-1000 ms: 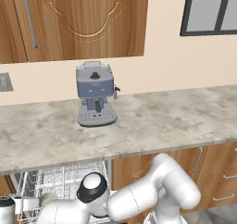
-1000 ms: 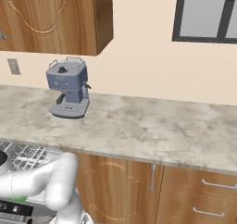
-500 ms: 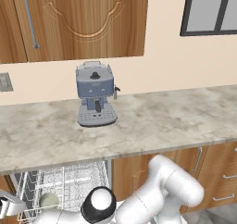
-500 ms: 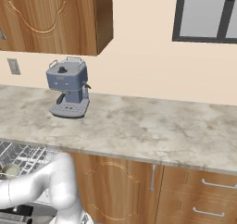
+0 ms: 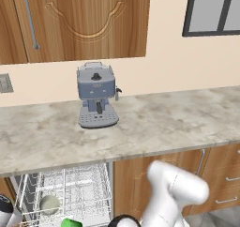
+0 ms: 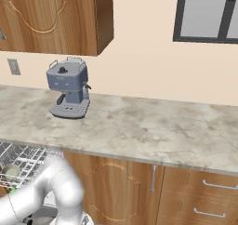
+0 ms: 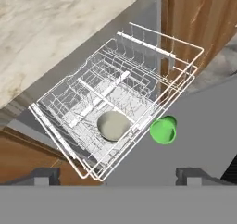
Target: Pick up the cup and bowl from the counter, place them in the dishwasher, and close the dishwasher door.
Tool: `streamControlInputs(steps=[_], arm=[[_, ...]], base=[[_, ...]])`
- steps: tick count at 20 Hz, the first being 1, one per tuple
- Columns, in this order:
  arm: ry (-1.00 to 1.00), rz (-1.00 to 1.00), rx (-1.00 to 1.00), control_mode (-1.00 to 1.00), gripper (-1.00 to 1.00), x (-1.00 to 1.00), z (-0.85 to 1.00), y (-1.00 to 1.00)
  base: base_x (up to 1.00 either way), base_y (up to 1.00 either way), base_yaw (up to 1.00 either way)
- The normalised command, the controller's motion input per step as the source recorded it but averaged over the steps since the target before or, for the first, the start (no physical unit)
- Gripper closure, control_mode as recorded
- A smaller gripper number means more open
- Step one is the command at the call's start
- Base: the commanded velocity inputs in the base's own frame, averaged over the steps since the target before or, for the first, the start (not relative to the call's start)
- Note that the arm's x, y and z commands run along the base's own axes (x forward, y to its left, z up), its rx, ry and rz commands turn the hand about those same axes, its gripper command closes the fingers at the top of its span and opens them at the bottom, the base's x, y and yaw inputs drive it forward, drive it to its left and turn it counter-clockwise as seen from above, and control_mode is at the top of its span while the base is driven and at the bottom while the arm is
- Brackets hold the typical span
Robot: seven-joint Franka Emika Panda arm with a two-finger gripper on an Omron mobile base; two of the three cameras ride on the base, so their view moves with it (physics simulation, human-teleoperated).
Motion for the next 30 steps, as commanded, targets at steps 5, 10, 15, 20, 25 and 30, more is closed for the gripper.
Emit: streamControlInputs(steps=[5,10,15,20,25,30], arm=[[-0.06,0.0,0.46,-1.0,-1.0,-0.39,0.04,-0.55],[-0.08,-0.05,0.4,-1.0,-1.0,-0.24,0.25,-0.62],[-0.04,-0.21,0.43,-1.0,-1.0,-0.05,0.67,-0.42],[0.0,-0.21,0.4,-1.0,-1.0,0.0,0.44,-0.21],[0.0,-0.11,0.26,-1.0,-1.0,0.0,0.31,0.0],[0.0,-0.06,0.29,-1.0,-1.0,0.0,0.03,0.0]], base=[[0.0,0.0,0.0],[0.0,0.0,0.0],[0.0,0.0,0.0],[0.0,0.0,0.0],[0.0,0.0,0.0],[0.0,0.0,0.0]])
